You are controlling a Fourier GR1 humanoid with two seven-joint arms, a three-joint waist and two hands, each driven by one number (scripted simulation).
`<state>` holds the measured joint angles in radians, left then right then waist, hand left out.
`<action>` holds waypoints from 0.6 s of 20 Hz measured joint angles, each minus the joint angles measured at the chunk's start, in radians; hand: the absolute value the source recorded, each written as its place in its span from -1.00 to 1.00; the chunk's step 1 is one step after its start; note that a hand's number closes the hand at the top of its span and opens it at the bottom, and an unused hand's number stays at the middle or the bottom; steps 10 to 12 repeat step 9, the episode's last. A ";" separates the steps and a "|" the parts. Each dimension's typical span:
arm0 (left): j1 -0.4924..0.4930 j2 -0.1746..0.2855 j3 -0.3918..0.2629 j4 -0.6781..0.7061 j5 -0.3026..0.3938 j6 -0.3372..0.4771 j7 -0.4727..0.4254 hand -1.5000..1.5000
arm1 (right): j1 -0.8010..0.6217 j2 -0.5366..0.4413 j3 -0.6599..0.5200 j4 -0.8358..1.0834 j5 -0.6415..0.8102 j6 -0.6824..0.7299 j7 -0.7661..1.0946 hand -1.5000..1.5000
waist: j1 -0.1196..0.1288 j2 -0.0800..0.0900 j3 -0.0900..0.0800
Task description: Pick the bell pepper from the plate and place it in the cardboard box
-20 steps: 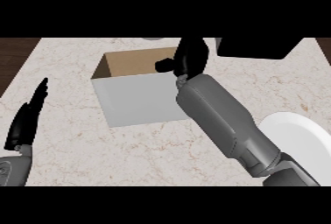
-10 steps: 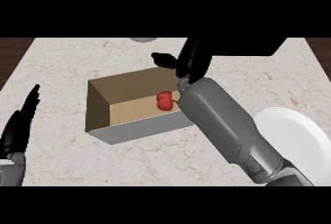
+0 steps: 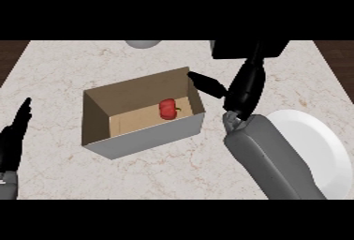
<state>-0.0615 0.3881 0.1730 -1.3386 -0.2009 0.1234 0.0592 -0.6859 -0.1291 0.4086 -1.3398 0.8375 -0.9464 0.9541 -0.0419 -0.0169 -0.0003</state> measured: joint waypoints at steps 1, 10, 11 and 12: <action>0.001 0.001 0.000 -0.005 -0.001 -0.001 0.004 0.00 | 0.054 -0.020 0.004 -0.062 0.012 0.010 0.010 -1.00 | -0.003 0.000 0.000; 0.020 0.010 0.019 -0.008 0.010 -0.019 -0.015 0.00 | 0.465 -0.212 0.042 -0.590 0.042 0.114 0.074 -1.00 | -0.001 0.003 0.000; 0.020 0.010 0.019 -0.008 0.010 -0.019 -0.015 0.00 | 0.465 -0.212 0.042 -0.590 0.042 0.114 0.074 -1.00 | -0.001 0.003 0.000; 0.020 0.010 0.019 -0.008 0.010 -0.019 -0.015 0.00 | 0.465 -0.212 0.042 -0.590 0.042 0.114 0.074 -1.00 | -0.001 0.003 0.000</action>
